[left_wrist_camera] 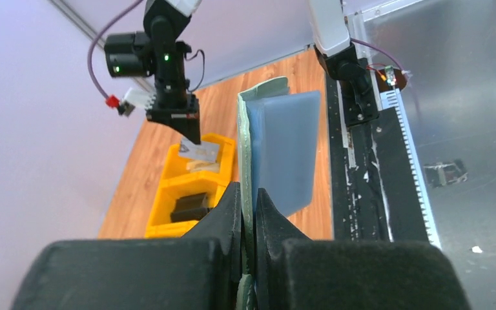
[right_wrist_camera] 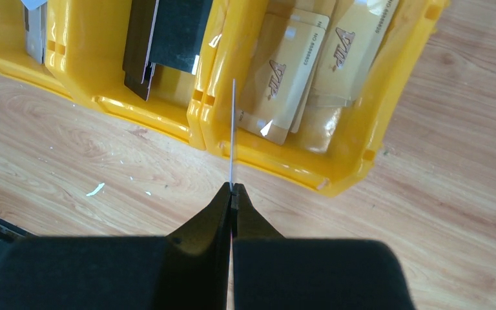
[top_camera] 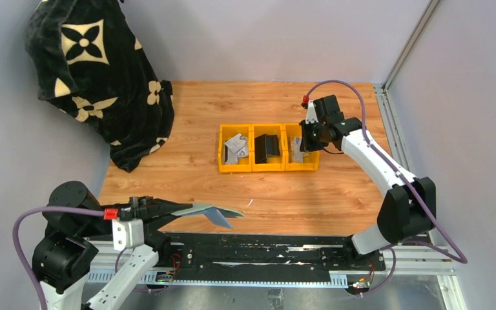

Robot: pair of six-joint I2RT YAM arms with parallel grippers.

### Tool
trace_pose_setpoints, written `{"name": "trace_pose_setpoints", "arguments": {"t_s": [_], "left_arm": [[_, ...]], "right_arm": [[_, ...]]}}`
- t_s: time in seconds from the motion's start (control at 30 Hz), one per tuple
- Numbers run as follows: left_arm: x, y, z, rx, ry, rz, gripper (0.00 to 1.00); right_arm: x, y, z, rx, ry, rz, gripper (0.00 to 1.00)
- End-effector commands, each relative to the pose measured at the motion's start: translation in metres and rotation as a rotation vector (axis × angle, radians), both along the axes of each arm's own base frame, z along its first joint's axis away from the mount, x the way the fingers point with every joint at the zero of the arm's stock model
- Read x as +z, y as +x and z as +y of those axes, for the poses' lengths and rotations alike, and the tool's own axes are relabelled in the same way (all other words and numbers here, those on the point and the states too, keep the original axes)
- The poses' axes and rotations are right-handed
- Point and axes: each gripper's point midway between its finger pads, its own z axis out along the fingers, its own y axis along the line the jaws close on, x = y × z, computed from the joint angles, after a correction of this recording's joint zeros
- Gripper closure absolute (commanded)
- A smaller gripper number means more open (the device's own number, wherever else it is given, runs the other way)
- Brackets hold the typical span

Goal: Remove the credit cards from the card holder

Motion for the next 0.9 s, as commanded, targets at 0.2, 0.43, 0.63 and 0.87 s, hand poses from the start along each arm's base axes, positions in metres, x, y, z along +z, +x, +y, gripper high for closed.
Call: {"name": "trace_pose_setpoints", "arguments": {"t_s": [0.2,0.43,0.63,0.87], "left_arm": [[-0.001,-0.011,0.001,-0.079,0.013,-0.303,1.0],[-0.005,-0.005,0.003,-0.055,0.034,-0.394,1.0],[-0.004,-0.009,0.001,-0.081,0.02,-0.314,1.0],[-0.004,-0.011,-0.001,-0.093,0.014,-0.27,1.0]], "right_arm": [[-0.014,0.029,0.009,0.08,-0.018,0.014,1.0],[-0.021,0.038,0.01,0.077,-0.031,0.026,1.0],[-0.025,0.041,0.008,0.073,-0.05,0.028,1.0],[-0.03,0.043,0.003,0.062,-0.064,0.032,1.0]]}}
